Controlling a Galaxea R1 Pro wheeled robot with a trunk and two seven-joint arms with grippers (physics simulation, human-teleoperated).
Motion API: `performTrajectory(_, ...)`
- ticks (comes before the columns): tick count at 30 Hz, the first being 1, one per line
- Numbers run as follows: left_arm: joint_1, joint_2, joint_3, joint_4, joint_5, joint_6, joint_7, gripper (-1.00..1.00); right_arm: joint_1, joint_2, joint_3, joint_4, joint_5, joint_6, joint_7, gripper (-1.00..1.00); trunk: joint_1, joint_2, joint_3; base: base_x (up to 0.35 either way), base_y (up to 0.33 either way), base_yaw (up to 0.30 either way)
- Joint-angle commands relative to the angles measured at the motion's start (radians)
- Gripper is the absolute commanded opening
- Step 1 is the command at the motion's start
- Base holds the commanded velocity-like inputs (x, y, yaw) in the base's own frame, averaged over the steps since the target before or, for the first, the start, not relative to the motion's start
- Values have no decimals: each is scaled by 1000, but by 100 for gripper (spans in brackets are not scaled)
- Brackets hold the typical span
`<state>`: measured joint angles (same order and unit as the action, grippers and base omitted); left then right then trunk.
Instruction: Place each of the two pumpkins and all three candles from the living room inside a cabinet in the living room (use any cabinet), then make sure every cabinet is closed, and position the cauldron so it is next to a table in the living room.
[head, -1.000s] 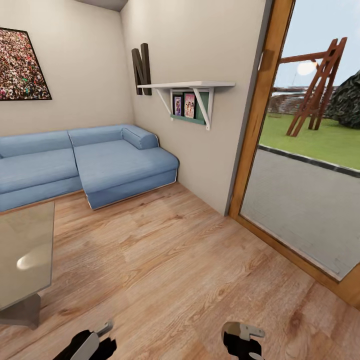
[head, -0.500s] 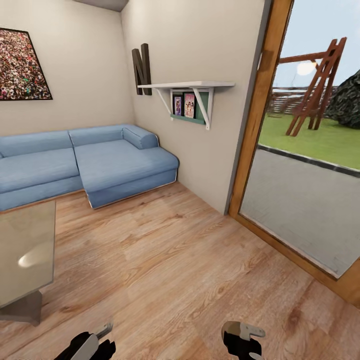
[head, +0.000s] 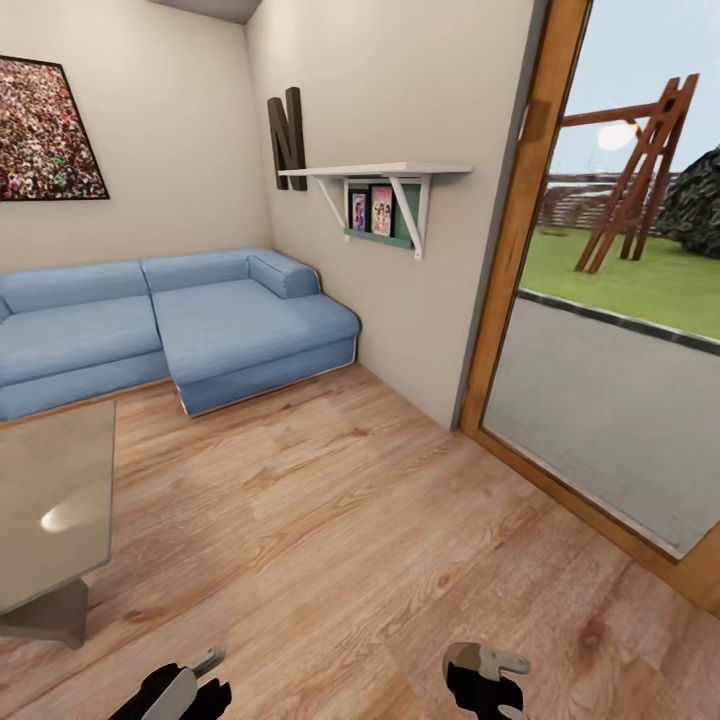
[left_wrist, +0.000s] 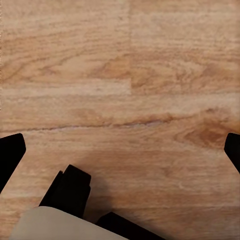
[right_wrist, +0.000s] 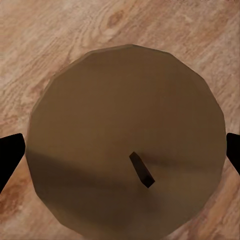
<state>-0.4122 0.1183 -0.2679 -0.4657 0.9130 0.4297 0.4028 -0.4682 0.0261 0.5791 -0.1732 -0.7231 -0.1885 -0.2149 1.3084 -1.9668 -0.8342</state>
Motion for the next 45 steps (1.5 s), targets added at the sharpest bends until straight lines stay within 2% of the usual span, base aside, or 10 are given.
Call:
performTrajectory(1, 0, 1, -8, -2, 10, 1, 8, 100, -1, 0, 9, 0, -9, -3, -5, -100, 0, 0, -1, 0, 0, 89)
performTrajectory(8, 0, 3, -9, -2, 9, 1, 7, 100, -1, 0, 9, -1, -9, -5, -5, -100, 0, 0, -1, -20, 0, 94)
performTrajectory(16, 0, 3, -10, -2, 9, 1, 5, 100, 0, 0, 10, -2, -8, -8, -4, -100, 0, 0, -1, -279, 0, 146)
performTrajectory(45, 0, 1, -10, -2, 9, 1, 7, 100, -1, 0, 10, -1, -7, -6, -5, -100, 0, 0, -1, -15, 0, 269)
